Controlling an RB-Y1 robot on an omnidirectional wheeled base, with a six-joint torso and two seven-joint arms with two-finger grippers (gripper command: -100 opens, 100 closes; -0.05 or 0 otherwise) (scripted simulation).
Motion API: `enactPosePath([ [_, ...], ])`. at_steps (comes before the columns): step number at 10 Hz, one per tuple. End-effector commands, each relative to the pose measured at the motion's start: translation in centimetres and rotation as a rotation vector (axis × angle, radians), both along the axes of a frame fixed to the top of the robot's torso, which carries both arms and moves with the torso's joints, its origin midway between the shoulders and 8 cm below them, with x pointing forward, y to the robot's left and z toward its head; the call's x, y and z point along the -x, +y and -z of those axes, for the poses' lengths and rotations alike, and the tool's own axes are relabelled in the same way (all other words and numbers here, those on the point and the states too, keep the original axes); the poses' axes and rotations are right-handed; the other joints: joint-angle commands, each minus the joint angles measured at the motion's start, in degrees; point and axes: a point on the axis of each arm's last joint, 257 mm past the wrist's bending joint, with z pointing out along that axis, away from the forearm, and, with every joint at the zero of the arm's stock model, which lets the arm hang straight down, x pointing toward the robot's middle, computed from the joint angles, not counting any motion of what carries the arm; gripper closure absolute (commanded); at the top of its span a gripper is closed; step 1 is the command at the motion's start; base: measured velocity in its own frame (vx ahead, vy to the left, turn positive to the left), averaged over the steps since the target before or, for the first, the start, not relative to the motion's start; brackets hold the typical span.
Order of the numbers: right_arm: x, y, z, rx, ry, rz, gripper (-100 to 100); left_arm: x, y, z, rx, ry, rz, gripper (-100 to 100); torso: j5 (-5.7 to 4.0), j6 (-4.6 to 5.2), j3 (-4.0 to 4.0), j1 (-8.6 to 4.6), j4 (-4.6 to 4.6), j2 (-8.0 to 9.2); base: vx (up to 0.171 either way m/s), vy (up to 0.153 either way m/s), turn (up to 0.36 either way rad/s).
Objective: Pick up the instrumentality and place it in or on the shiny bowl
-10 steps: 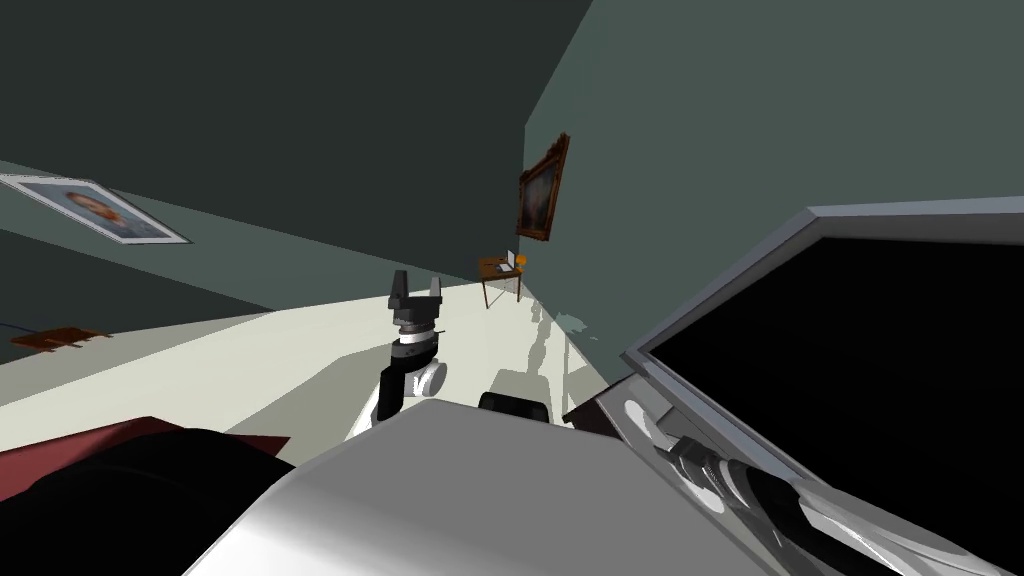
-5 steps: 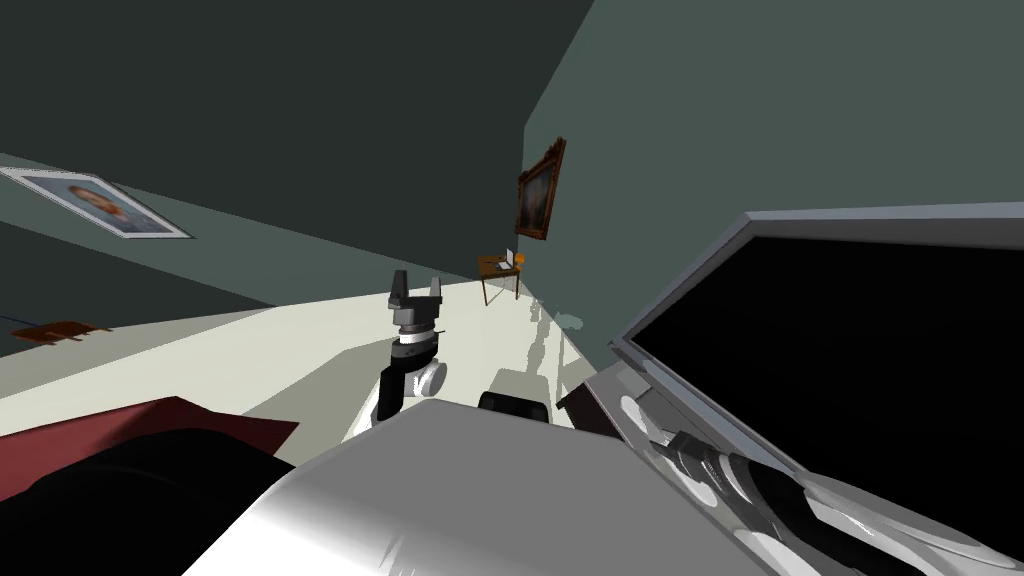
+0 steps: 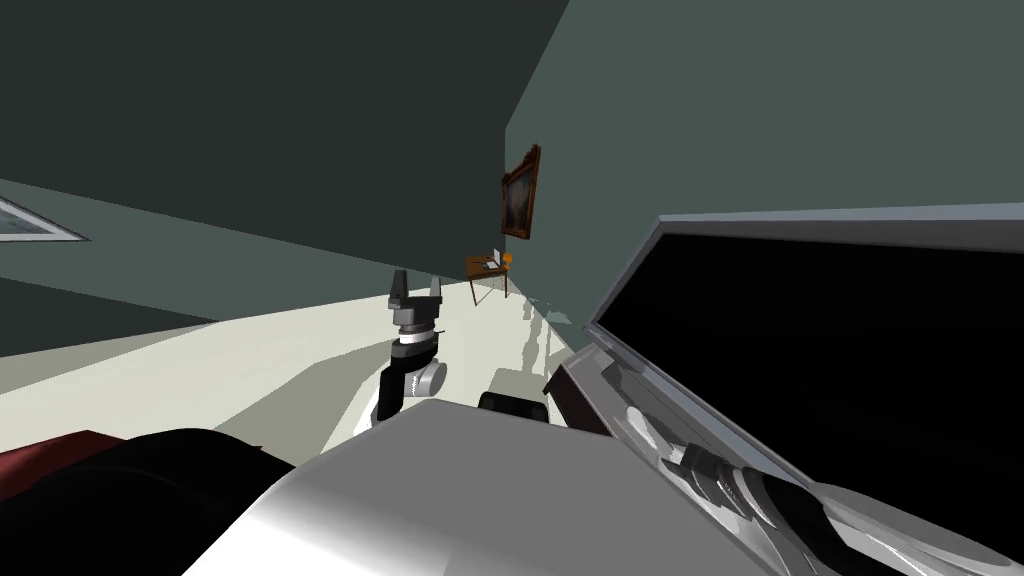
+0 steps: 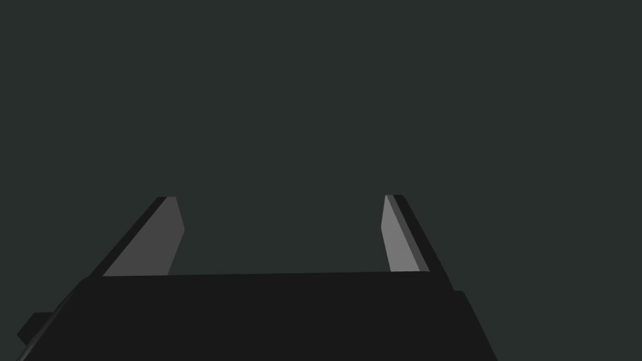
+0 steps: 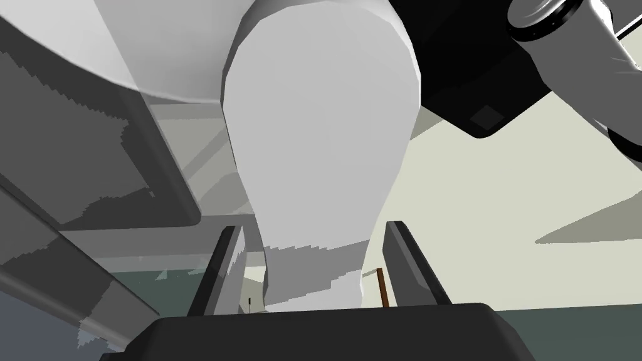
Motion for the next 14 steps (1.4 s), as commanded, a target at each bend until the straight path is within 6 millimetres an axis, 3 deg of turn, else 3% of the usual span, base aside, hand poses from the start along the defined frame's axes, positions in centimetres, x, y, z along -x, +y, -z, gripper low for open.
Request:
enactPosePath([
  [1,1.1,-0.6,0.1,0.034,0.019,-0.033,100,0.0,0.0,0.0,0.0,0.0,0.0,0,0.0,0.0,0.0,0.0,0.0,0.0,-0.012,-0.164,-0.148],
  [5,4.5,-0.6,1.1,0.072,0.075,-0.084,100,0.0,0.0,0.0,0.0,0.0,0.0,0,0.06,-0.14,-0.17,0.1,-0.05,-0.29,0.007,-0.174,-0.115],
  [6,3.7,-0.9,0.8,0.069,0.064,-0.076,100,0.0,0.0,0.0,0.0,0.0,0.0,0,0.03,-0.13,-0.18,0.07,-0.07,-0.31,-0.014,-0.047,0.022],
  [7,3.9,-1.1,0.8,0.074,0.068,-0.077,-100,0.0,0.0,0.0,0.0,0.0,0.0,0,0.07,-0.24,-0.17,0.55,-0.04,-0.3,-0.006,-0.004,0.009],
  [11,3.9,-1.1,0.8,0.074,0.068,-0.077,-100,0.0,0.0,0.0,0.0,0.0,0.0,0,0.18,-0.24,-0.21,0.9,-0.05,-0.38,0.0,0.0,0.0],
  [12,3.9,-1.1,0.8,0.074,0.068,-0.077,0,0.0,0.0,0.0,0.0,0.0,0.0,0,0.19,-0.24,-0.21,0.91,-0.06,-0.38,0.0,0.0,0.0],
  [13,3.4,-1.2,-0.2,0.073,0.067,-0.086,-100,0.0,0.0,0.0,0.0,0.0,0.0,0,0.19,-0.24,-0.21,0.91,-0.06,-0.38,0.002,0.009,-0.062],
  [14,3.1,-1.3,-0.7,0.073,0.067,-0.091,-100,0.0,0.0,0.0,0.0,0.0,0.0,0,0.2,-0.22,-0.21,0.94,-0.06,-0.38,0.002,0.01,-0.062],
])
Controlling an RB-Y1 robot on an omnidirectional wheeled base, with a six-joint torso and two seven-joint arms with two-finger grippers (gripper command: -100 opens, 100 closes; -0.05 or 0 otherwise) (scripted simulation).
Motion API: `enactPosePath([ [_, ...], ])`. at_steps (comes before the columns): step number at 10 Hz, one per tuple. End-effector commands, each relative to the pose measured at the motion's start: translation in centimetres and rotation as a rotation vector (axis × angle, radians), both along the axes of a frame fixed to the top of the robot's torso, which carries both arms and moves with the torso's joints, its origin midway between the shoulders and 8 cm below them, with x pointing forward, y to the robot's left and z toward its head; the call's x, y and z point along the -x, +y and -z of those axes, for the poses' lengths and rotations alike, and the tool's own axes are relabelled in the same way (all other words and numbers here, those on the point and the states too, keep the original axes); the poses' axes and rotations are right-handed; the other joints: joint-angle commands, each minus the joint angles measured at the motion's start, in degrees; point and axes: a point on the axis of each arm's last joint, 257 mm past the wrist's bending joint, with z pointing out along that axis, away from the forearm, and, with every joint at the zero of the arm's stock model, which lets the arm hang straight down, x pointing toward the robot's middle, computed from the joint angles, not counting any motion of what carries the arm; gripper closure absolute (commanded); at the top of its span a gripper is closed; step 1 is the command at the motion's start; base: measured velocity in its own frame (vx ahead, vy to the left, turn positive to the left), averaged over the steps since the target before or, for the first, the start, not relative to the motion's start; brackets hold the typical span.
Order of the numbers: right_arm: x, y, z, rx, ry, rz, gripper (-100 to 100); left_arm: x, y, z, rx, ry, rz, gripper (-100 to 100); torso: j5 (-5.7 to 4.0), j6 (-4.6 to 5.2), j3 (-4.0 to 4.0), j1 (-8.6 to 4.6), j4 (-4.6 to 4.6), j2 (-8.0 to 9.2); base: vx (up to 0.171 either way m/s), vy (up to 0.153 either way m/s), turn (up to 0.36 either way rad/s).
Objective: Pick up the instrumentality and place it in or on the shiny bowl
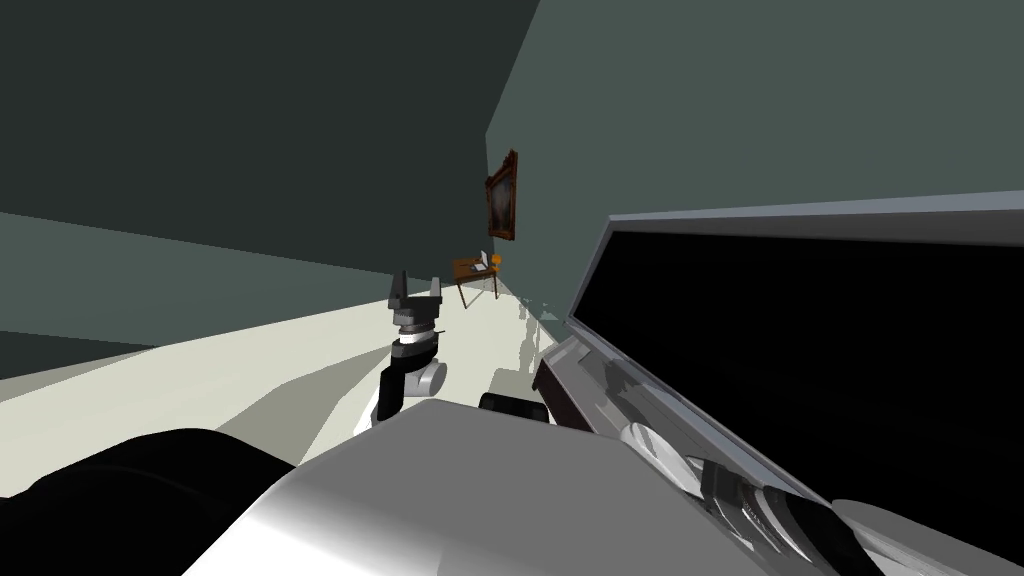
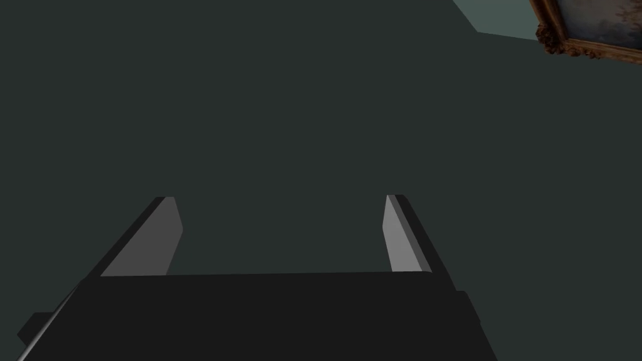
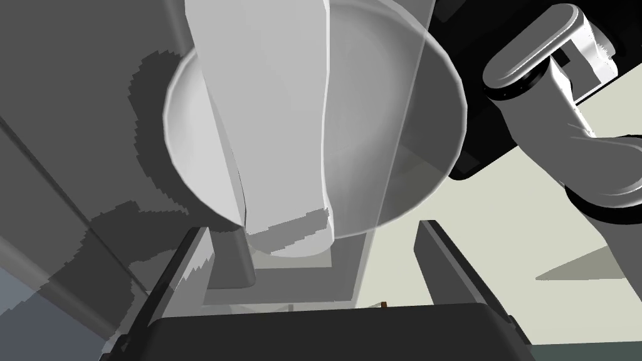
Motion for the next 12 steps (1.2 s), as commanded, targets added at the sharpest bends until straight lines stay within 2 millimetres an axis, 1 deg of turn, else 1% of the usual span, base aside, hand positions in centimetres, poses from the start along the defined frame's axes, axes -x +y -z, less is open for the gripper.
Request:
enactPosePath([
  [1,-0.7,-0.2,-1.3,-0.003,0.001,-0.011,-100,0.0,0.0,0.0,0.0,0.0,0.0,0,0.0,0.0,0.0,0.0,0.0,0.0,0.001,0.01,-0.075],
  [4,-1.4,-0.3,-2.9,-0.005,0.003,-0.024,-100,0.0,0.0,0.0,0.0,0.0,0.0,0,0.0,0.0,0.0,0.01,0.0,-0.01,0.002,0.009,-0.052],
  [5,-1.9,-0.3,-3.9,-0.006,0.005,-0.033,-100,0.0,0.0,0.0,0.0,0.0,0.0,0,0.0,0.0,0.0,0.0,0.0,0.0,0.001,0.011,-0.069],
  [6,-1.7,-0.4,-3.4,-0.004,0.004,-0.028,-100,0.0,0.0,0.0,0.0,0.0,0.0,0,0.0,0.0,0.0,0.01,0.0,0.0,0.001,0.006,-0.013],
  [7,-1.7,-0.3,-3.5,-0.005,0.004,-0.028,0,0.0,0.0,0.0,0.0,0.0,0.0,0,-0.02,-0.01,0.0,-0.01,0.0,0.0,0.0,0.0,0.0],
  [12,-1.7,-0.3,-3.5,-0.005,0.004,-0.028,0,0.0,0.0,0.0,0.0,0.0,0.0,0,-0.03,0.0,0.0,-0.05,0.0,0.01,0.0,0.0,0.0],
])
